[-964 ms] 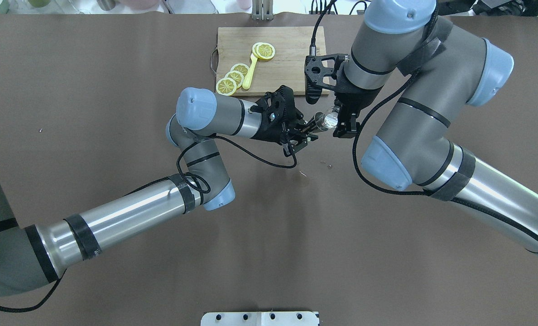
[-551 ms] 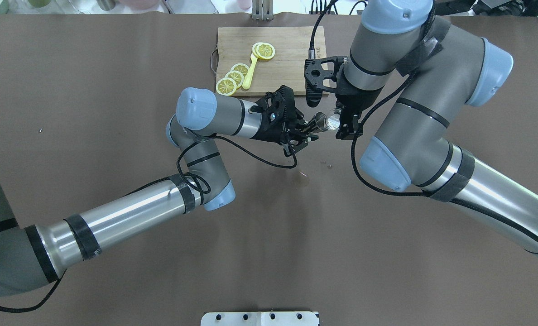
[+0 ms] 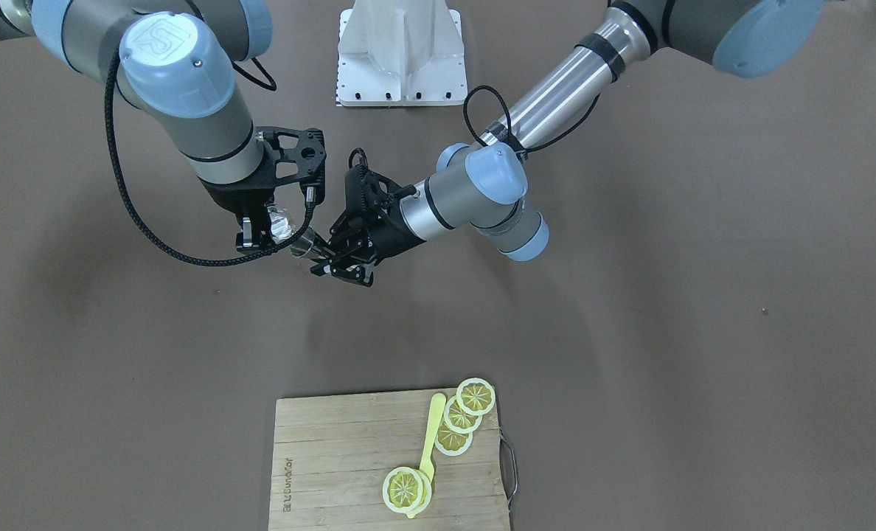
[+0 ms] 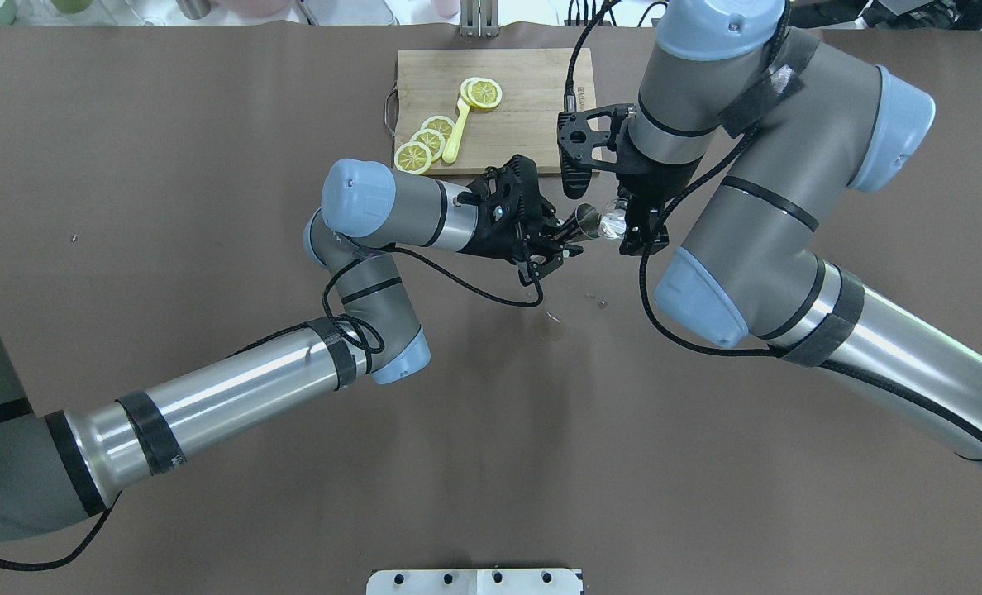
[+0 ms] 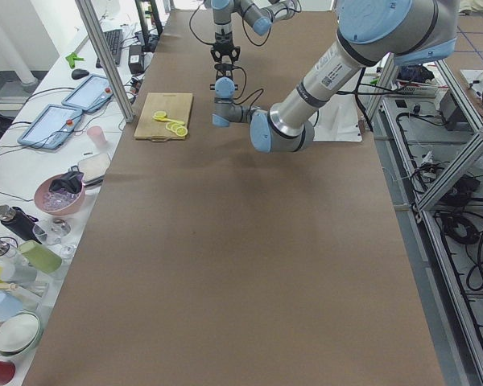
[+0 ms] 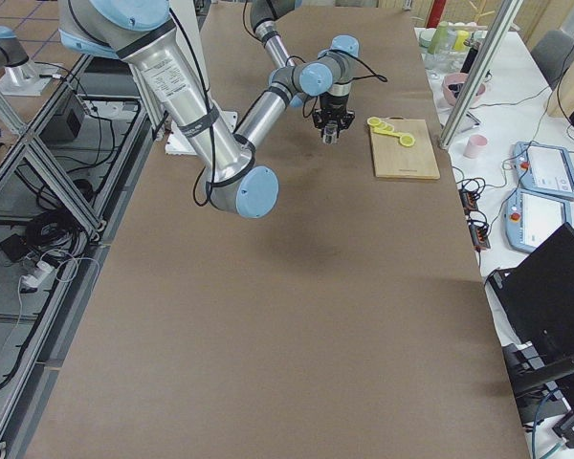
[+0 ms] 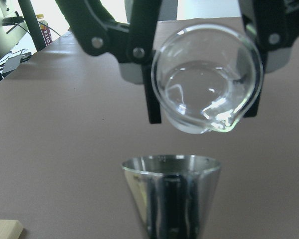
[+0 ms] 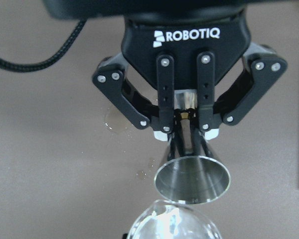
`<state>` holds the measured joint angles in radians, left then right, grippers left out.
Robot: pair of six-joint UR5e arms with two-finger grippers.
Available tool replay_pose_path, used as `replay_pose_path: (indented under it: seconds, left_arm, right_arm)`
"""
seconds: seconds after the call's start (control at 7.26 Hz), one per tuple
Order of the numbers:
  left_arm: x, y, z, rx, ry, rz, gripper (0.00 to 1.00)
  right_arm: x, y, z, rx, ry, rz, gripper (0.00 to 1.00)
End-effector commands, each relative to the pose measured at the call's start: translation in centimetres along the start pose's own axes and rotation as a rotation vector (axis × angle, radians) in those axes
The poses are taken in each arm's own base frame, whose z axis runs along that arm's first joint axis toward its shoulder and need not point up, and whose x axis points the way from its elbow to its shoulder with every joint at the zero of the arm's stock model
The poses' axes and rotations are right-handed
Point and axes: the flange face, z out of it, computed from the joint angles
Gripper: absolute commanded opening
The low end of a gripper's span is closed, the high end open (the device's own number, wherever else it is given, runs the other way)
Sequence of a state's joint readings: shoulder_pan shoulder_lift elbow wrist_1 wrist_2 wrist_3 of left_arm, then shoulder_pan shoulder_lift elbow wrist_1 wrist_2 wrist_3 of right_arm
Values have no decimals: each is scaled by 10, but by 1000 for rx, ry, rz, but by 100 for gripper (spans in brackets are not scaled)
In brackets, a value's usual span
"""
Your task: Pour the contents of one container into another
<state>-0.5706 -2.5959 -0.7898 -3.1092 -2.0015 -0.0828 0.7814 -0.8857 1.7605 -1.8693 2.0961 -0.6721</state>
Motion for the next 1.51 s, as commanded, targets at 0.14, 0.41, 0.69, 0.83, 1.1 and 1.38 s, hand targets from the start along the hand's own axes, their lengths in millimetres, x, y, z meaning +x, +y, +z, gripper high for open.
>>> replay_pose_path:
  seconds: [0.14, 0.41, 0.69, 0.83, 1.1, 1.38]
  left_arm:
    - [1, -2, 1, 3, 1, 1, 0]
    - [1, -2, 1, 3, 1, 1, 0]
    - [1, -2, 0, 5, -2, 2, 0]
    - [0, -2, 1, 3, -6, 1, 0]
    - [1, -1, 0, 3, -6, 1, 0]
    - [0, -1, 0, 2, -6, 0, 0]
  right_arm:
    - [10, -7, -1, -14, 15, 2, 0]
    - [13, -12, -2, -17, 19, 2, 0]
    - [14, -13, 0, -20, 15, -2, 0]
    - [16, -16, -1, -35, 2, -16, 0]
    - [15, -15, -2, -37, 1, -26, 0]
    - [13, -5, -18, -20, 25, -11, 0]
